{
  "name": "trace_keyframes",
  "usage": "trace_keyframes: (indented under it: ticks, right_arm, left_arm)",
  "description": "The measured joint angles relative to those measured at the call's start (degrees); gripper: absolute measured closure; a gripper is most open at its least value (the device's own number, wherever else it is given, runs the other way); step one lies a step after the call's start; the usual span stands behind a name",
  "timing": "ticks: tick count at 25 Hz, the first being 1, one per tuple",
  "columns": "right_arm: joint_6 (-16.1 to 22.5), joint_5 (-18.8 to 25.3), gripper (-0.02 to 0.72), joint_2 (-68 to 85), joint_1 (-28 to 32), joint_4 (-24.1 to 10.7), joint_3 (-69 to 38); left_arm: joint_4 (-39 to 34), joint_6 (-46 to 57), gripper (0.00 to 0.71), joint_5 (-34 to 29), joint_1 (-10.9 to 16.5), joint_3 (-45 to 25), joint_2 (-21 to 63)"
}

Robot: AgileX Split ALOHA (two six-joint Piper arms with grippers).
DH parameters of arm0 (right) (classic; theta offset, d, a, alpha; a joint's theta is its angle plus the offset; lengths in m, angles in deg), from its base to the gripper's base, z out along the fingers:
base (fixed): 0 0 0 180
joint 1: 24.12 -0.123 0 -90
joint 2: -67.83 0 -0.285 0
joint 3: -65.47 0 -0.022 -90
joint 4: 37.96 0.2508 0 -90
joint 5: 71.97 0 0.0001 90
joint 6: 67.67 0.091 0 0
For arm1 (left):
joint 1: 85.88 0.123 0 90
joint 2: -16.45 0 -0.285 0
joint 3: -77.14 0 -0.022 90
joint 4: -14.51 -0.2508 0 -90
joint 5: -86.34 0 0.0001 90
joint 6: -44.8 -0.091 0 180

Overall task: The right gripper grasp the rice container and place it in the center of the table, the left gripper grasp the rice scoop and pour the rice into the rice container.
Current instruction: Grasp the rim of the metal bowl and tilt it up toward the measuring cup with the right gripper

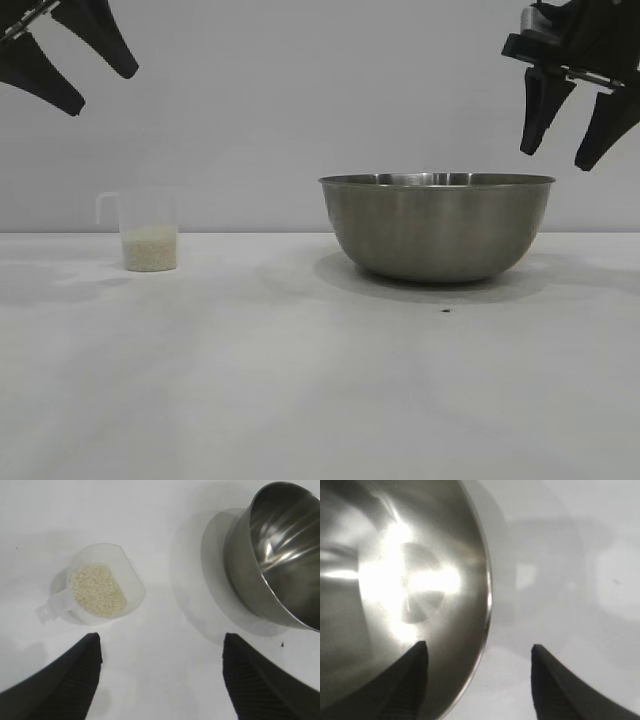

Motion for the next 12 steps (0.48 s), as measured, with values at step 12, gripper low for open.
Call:
trace_keyframes:
  ticks: [12]
  right_arm:
    - [-1.26, -0.6, 0.394, -5.7, 0.0, 5.03, 0.0]
  left_arm:
    - [0.33, 0.16, 0.259, 0.1, 0.0, 0.0, 0.0]
